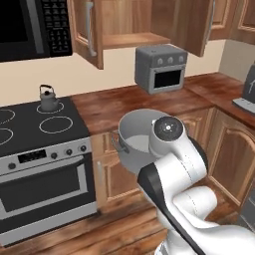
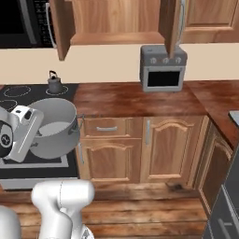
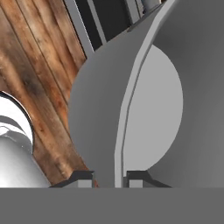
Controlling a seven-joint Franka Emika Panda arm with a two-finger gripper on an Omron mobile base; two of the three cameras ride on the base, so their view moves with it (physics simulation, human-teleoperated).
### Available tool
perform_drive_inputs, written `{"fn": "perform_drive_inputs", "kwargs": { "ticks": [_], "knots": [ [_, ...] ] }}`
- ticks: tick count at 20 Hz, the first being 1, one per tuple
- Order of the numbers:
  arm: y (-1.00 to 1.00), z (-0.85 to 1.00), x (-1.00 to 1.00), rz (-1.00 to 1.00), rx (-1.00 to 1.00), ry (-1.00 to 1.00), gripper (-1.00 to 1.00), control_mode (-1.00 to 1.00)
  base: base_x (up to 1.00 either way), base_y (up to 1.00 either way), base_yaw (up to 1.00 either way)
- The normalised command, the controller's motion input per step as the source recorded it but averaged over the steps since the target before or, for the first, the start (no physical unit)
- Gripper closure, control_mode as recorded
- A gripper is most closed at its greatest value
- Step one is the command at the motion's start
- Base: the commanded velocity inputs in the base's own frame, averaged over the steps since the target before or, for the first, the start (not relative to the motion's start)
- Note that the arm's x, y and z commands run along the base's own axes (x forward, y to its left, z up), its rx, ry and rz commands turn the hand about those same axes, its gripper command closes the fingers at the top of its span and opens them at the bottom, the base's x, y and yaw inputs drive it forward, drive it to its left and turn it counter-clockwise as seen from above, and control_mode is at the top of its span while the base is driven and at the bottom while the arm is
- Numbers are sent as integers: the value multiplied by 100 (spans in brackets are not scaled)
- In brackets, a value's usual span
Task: Pick the kettle from the cabinet and place it on a stove burner. Then pick the pot from the counter and place it on another stove burner. Finally, turn both burners on.
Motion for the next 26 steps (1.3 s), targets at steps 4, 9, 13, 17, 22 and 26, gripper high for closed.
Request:
{"fn": "perform_drive_inputs", "kwargs": {
  "ticks": [4, 9, 13, 17, 22, 26],
  "knots": [
    [0, 0, 0, 0, 0, 0, 100, 100, 4, 80, -20],
    [0, 0, 0, 0, 0, 0, 100, 100, 16, 83, -21],
    [0, 0, 0, 0, 0, 0, 100, 100, 31, 78, -22],
    [0, 0, 0, 0, 0, 0, 100, 100, 35, 68, -19],
    [0, 0, 0, 0, 0, 0, 100, 100, 31, 69, -19],
    [0, 0, 0, 0, 0, 0, 100, 100, 28, 63, -18]
  ]
}}
